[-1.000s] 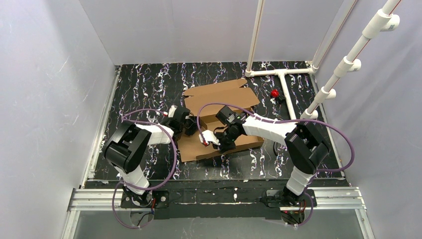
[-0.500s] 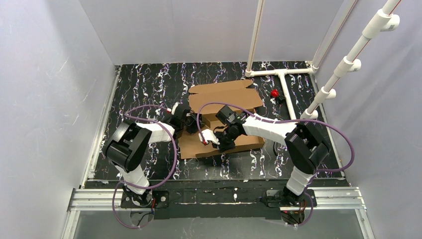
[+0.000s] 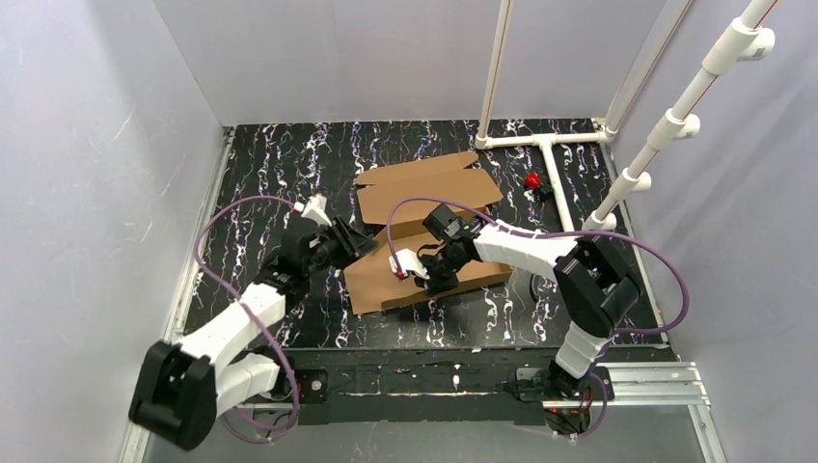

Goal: Fold the paper box
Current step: Fold the paper box at the center of the board.

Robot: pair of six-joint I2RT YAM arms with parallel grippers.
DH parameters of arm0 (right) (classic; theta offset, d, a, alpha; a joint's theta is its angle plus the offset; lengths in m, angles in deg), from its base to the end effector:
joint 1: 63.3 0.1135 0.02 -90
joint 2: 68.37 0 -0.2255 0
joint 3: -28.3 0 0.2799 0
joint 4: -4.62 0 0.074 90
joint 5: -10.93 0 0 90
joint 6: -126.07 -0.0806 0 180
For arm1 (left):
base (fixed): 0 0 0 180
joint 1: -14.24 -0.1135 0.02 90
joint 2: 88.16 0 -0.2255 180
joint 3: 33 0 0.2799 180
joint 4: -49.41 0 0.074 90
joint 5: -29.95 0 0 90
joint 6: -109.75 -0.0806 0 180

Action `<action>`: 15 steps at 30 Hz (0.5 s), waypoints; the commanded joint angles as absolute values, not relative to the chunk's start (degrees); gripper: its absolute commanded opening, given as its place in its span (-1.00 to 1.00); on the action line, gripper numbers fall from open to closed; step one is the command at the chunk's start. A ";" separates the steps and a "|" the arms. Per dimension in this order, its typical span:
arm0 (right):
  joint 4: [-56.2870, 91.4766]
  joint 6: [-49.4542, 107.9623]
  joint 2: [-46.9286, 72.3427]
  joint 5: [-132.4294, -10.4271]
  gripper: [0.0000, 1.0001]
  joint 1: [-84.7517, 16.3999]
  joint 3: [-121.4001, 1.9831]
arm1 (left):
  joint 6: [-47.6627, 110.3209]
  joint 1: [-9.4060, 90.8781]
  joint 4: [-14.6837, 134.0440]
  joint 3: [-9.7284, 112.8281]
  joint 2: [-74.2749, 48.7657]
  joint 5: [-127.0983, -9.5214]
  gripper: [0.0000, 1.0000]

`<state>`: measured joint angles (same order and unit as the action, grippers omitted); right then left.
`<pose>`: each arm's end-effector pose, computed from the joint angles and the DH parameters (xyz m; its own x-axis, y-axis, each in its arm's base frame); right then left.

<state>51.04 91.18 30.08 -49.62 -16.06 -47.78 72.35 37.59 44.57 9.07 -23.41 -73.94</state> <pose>0.2181 0.2943 0.0956 0.2614 -0.7693 -0.5829 -0.9539 -0.2980 -0.0346 0.2925 -0.1474 0.1629 -0.6432 -0.5623 -0.5197 0.1377 0.5828 -0.8009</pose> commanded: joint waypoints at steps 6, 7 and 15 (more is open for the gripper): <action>53.21 91.51 29.71 -47.13 -0.75 -16.67 -46.14 | 71.96 38.10 75.58 4.46 -45.45 -80.18 -0.71; 53.21 91.29 30.04 -47.01 -0.75 -16.76 -46.45 | 73.86 38.70 75.85 3.38 -47.65 -80.96 -0.79; 53.50 90.64 31.25 -46.26 -0.75 -16.81 -47.49 | 84.61 50.48 74.73 -3.27 -51.30 -75.29 -0.95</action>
<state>51.13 91.49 29.95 -47.78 -16.74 -46.95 79.04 45.59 72.83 -1.09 -52.61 -78.64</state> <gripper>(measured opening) 0.124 0.027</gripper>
